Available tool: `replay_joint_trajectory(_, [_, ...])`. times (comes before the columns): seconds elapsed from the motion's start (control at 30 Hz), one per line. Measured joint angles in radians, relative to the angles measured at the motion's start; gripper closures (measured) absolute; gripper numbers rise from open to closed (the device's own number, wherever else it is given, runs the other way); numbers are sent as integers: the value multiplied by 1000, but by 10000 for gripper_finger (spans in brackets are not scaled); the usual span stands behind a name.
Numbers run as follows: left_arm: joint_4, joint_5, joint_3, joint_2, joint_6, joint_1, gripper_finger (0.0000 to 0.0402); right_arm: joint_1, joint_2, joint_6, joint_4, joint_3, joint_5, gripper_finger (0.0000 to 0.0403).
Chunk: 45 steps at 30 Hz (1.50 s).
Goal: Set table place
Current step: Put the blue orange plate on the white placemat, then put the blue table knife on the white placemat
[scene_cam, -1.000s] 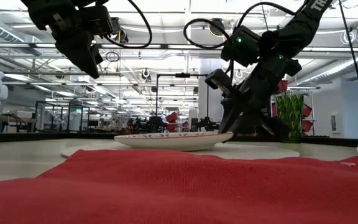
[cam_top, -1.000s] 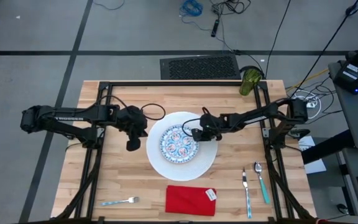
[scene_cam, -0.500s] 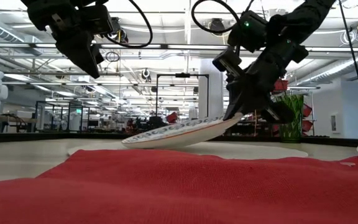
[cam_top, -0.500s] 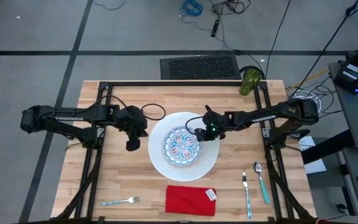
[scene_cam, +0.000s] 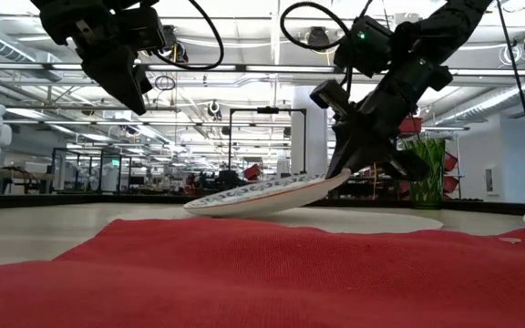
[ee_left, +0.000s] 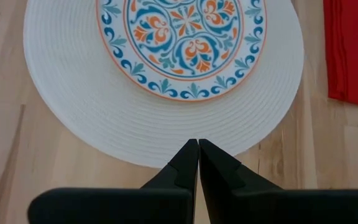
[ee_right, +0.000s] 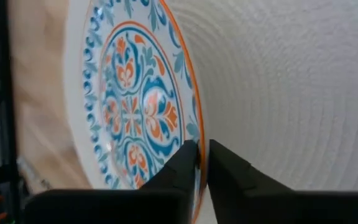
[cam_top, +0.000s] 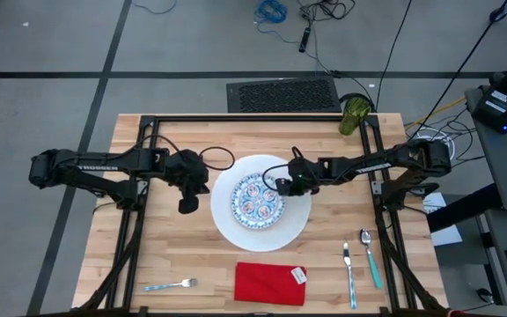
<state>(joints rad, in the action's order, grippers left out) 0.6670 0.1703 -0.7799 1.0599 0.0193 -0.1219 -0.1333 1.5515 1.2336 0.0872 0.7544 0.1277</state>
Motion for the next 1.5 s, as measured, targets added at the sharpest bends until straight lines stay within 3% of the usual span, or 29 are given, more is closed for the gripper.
replay_joint_trajectory(0.27, [0,0,0,0,0,0,402,1,1,-9,22,0,-5,266])
replay_joint_trajectory(0.4, [-1,0,0,0,0,0,402,12,-20,-14,56,18,3,238])
replay_joint_trajectory(0.57, [-1,0,0,0,0,0,402,25,-96,-38,170,77,2,239])
replay_joint_trajectory(0.77, [0,0,0,0,-8,0,402,61,-190,-50,429,194,-50,247])
replay_joint_trajectory(0.97, [37,0,0,0,-9,0,402,195,-227,-31,659,351,-57,248])
replay_joint_trajectory(1.2, [57,0,0,0,-25,0,402,396,-200,203,806,415,-88,248])
replay_joint_trajectory(1.37, [57,2,0,0,-57,0,402,511,-145,460,814,415,-162,248])
replay_joint_trajectory(1.5, [57,6,0,0,-89,0,402,578,-86,614,813,415,-141,248])
